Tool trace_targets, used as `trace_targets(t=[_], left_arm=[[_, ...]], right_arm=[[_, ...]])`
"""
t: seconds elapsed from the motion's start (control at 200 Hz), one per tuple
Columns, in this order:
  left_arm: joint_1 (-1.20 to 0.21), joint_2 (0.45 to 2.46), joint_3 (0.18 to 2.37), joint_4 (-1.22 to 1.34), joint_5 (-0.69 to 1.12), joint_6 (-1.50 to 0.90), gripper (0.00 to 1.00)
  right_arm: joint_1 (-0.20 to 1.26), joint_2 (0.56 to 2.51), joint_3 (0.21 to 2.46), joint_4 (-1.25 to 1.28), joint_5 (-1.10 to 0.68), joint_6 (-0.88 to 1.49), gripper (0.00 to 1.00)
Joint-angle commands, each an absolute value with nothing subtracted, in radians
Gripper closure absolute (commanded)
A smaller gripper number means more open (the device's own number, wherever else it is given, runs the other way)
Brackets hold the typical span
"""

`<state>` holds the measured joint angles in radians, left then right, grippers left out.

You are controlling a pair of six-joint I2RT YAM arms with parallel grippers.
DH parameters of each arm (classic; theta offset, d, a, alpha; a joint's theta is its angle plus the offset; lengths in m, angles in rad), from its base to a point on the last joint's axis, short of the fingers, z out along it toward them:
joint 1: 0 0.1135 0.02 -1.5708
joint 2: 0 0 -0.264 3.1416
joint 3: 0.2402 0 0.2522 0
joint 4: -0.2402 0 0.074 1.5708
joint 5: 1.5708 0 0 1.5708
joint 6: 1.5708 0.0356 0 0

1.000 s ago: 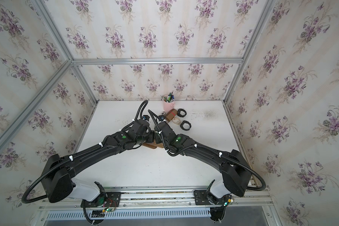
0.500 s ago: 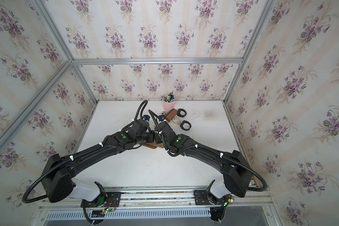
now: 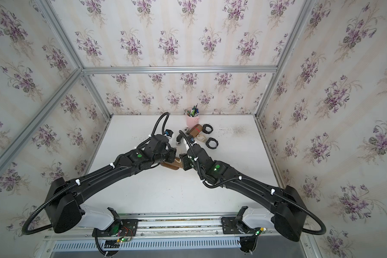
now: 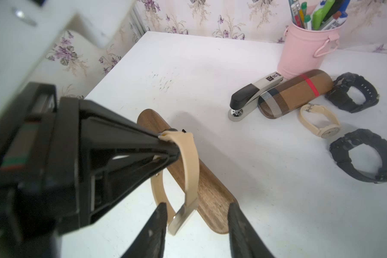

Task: Place watch on stand
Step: Pick up the watch at the center of the board.

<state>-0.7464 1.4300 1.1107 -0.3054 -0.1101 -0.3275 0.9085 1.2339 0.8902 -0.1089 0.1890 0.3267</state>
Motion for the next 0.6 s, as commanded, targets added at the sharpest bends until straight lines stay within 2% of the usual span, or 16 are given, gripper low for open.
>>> trace_targets(t=[0.0, 0.15, 0.34, 0.595], left_arm=[[-0.744, 1.383, 1.09, -0.23, -0.019, -0.208, 0.95], [-0.744, 1.318, 1.002, -0.095, 0.097, -0.14, 0.94], [-0.744, 1.254, 0.942, -0.014, 0.226, -0.091, 0.88], [-0.745, 1.22, 0.91, 0.033, 0.325, -0.084, 0.88]], right_arm=[[0.898, 1.172, 0.852, -0.052, 0.112, 0.259, 0.54], [0.891, 1.079, 0.8, -0.015, 0.024, 0.222, 0.54], [0.881, 1.017, 0.767, 0.001, -0.045, 0.192, 0.54], [0.881, 0.981, 0.735, 0.053, -0.14, 0.187, 0.61]])
